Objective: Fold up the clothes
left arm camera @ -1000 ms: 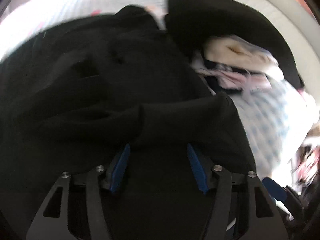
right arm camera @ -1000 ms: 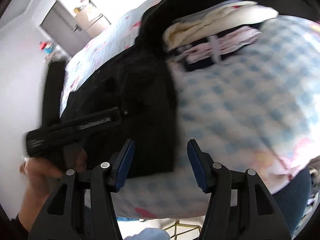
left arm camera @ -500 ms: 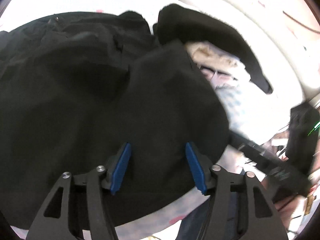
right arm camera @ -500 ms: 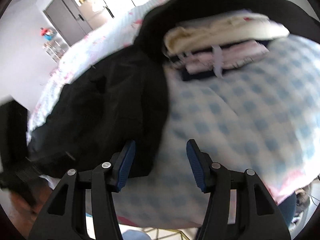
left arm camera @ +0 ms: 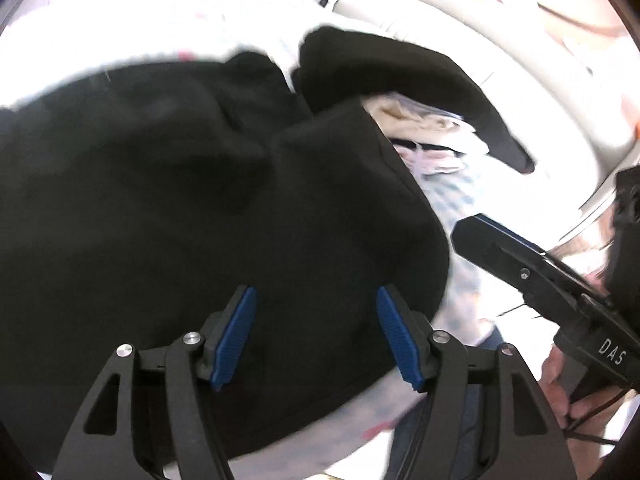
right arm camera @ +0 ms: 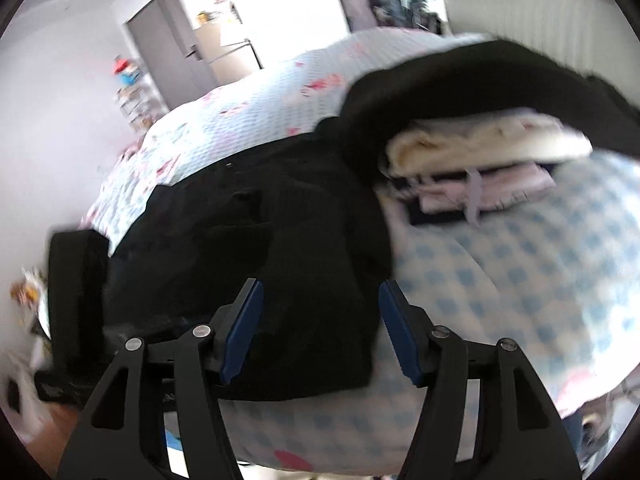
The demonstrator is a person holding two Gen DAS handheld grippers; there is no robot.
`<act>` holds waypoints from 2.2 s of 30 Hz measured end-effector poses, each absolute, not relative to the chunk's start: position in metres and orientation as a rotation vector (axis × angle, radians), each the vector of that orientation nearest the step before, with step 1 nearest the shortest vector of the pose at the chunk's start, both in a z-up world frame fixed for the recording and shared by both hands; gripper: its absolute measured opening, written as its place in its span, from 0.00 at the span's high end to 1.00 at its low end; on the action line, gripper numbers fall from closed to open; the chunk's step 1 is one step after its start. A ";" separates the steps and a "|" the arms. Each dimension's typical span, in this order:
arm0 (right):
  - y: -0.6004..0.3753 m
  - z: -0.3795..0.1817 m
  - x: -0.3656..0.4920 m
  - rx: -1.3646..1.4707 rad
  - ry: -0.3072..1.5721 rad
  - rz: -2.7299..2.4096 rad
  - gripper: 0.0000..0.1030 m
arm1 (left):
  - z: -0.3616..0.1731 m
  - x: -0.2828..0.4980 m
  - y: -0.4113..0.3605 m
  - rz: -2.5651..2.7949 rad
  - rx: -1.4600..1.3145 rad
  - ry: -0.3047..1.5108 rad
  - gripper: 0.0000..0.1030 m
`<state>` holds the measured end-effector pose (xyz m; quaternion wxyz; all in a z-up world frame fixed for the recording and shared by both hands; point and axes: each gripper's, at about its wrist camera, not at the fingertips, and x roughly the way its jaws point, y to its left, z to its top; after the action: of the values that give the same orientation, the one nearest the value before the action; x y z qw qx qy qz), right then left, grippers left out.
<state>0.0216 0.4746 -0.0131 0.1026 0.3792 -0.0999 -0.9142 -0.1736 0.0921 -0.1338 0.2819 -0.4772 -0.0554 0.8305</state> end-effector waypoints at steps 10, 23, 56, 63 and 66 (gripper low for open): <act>0.397 -0.046 -0.012 1.199 -0.001 -2.480 0.39 | -0.139 -0.176 -0.069 2.433 -1.379 -0.366 0.32; 0.446 -0.026 -0.048 1.258 -0.090 -2.660 0.47 | -0.111 -0.214 -0.166 2.665 -1.297 -0.257 0.34; 0.446 -0.108 -0.078 1.384 -0.025 -2.722 0.45 | -0.178 -0.279 -0.191 2.585 -1.418 -0.240 0.26; 0.476 -0.067 -0.060 1.398 -0.105 -2.894 0.45 | -0.113 -0.214 -0.158 2.834 -1.264 -0.073 0.28; 0.468 -0.044 -0.036 1.260 -0.139 -2.874 0.41 | -0.102 -0.182 -0.131 2.800 -1.172 -0.034 0.26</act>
<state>-0.0360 0.4675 -0.0443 0.0003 0.4013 -0.0442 -0.9149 -0.1819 -0.1314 -0.1023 0.0530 -0.3855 -0.0111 0.9211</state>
